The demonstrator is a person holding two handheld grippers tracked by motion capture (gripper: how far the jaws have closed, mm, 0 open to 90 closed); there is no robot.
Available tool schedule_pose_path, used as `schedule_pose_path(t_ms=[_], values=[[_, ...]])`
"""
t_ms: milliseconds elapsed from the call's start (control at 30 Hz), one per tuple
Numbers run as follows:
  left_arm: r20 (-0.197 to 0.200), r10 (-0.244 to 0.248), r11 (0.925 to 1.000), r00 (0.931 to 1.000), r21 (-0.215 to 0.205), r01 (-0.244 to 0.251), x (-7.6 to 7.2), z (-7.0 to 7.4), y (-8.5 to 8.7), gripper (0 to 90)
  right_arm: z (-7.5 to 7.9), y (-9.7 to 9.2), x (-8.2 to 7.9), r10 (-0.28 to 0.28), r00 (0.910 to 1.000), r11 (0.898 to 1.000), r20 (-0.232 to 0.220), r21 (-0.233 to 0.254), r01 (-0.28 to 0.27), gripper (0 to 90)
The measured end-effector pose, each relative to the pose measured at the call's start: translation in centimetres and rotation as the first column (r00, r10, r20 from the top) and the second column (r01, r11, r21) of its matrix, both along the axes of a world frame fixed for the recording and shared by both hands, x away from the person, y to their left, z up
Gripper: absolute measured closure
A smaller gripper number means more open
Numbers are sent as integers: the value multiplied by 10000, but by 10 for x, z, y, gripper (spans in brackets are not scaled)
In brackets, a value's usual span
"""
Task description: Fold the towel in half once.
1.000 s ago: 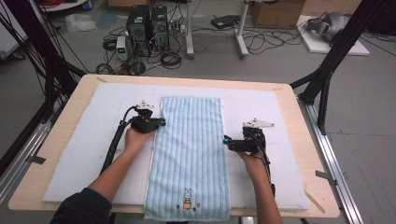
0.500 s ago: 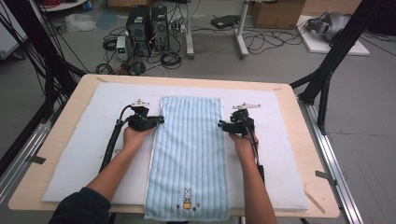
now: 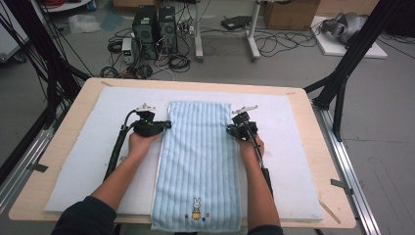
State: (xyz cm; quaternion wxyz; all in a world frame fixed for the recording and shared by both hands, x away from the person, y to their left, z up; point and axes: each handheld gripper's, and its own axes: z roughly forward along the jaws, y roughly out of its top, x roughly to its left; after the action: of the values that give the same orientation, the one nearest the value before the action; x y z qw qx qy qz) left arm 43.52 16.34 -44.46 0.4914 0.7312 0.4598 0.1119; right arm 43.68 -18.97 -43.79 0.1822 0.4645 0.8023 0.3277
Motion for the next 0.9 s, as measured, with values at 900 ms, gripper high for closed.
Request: schedule_pose_path(t_ms=[900], values=[[805, -1593, 9851, 9840, -533, 1638, -67, 25, 16, 855, 24, -21, -77, 864, 9893, 9795, 1172, 1713, -1059, 856]])
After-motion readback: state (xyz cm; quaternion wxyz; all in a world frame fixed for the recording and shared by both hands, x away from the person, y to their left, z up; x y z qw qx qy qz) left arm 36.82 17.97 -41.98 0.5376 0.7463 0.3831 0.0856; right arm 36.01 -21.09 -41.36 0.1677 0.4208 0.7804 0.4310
